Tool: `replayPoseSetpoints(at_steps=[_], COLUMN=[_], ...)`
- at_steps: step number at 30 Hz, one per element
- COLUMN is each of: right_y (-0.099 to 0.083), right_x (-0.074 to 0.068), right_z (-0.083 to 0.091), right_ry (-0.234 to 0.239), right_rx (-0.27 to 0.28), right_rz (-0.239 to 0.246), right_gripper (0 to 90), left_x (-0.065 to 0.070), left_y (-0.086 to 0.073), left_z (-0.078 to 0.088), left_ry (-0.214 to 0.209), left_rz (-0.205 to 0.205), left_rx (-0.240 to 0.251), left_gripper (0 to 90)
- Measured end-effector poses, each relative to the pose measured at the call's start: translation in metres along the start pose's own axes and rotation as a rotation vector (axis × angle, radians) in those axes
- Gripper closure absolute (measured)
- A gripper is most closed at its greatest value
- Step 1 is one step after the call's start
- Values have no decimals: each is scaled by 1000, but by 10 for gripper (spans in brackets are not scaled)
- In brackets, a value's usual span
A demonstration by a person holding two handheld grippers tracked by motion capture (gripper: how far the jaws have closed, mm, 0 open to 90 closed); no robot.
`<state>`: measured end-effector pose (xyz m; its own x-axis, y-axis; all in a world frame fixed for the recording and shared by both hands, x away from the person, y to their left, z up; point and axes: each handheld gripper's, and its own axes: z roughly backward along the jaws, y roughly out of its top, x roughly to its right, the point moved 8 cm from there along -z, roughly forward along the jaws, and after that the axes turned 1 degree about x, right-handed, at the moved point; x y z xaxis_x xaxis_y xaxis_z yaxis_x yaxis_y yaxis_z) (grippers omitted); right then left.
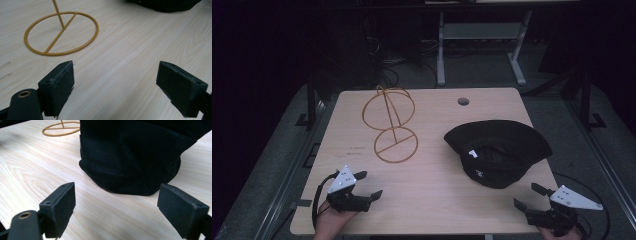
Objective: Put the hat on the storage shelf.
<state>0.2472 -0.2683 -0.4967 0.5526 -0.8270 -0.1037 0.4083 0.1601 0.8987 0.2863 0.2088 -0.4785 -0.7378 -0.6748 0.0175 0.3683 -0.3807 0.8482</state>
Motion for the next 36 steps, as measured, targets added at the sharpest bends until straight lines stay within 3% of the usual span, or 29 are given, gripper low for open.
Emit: replayPoseSetpoints(at_steps=[7, 17, 27, 30, 36], right_y=[0, 2, 1, 0, 1], right_x=[1, -1, 2, 3, 1], right_z=[-2, 4, 7, 7, 8], right_ry=[16, -9, -18, -12, -7], right_rx=[-2, 15, 22, 23, 26], right_rz=[-5, 0, -19, -15, -12], right_gripper=[144, 145, 144, 145, 145], left_x=[11, 37, 59, 73, 89], left_y=[15, 44, 86, 104, 125], left_z=[-1, -7, -33, -45, -64], left_ry=[-37, -130, -196, -215, -244], left_rz=[26, -22, -115, -171, -227], left_rx=[30, 21, 21, 4, -14], left_gripper=[143, 143, 143, 143, 144])
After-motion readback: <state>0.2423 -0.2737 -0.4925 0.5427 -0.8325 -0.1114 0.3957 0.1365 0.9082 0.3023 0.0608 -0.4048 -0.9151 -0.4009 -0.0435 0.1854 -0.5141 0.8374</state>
